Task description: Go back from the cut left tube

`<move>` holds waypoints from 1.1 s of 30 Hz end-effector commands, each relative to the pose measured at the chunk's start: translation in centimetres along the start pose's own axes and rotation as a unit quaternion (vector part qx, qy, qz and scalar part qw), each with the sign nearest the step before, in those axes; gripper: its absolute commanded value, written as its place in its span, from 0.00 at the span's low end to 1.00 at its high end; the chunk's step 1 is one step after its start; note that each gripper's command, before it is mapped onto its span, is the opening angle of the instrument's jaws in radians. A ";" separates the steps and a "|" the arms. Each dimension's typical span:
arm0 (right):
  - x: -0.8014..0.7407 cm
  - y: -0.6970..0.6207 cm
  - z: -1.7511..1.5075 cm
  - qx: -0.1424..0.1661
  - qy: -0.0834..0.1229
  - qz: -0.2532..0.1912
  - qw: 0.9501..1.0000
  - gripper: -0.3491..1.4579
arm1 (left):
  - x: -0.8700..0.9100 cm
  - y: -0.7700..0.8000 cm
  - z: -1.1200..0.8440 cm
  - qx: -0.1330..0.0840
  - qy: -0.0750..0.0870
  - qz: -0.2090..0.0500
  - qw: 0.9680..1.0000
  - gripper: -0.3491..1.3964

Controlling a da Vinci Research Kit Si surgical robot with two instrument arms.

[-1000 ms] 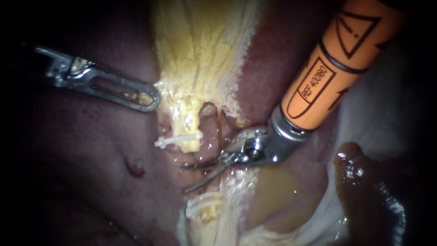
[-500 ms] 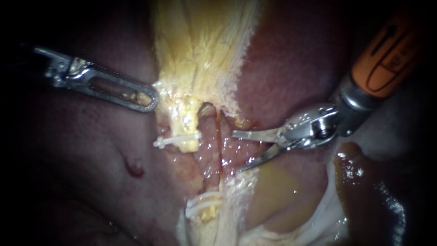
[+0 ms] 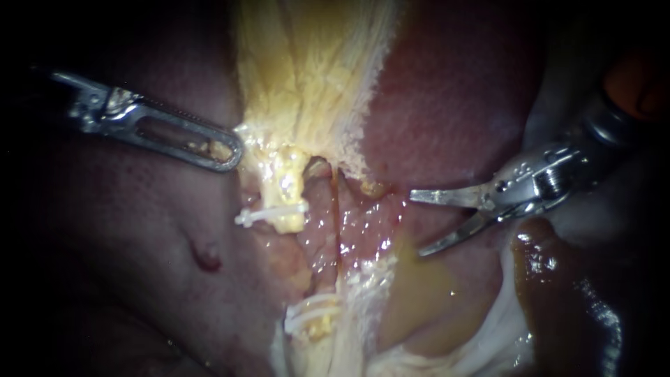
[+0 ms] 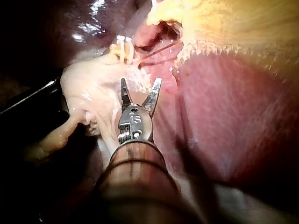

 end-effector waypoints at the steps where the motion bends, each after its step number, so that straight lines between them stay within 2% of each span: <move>1: 0.00 0.00 0.00 0.000 0.000 0.000 1.000 0.99 | 0.00 0.01 0.02 -0.001 0.000 0.000 1.000 0.00; 10: -0.02 0.00 -0.03 0.002 0.001 0.000 1.000 0.99 | 0.02 0.08 0.25 -0.007 -0.004 0.001 1.000 0.00; 16: -0.02 0.01 -0.05 -0.001 0.000 -0.005 1.000 0.99 | 0.05 0.12 0.59 0.000 0.001 0.003 1.000 0.00; 22: -0.02 0.03 -0.09 -0.005 -0.002 -0.010 1.000 0.99 | 0.07 0.15 0.82 0.007 0.005 0.005 1.000 0.00; 33: -0.01 0.04 -0.10 -0.005 -0.002 -0.010 1.000 0.99 | 0.09 0.19 0.84 0.007 0.007 0.003 1.000 0.00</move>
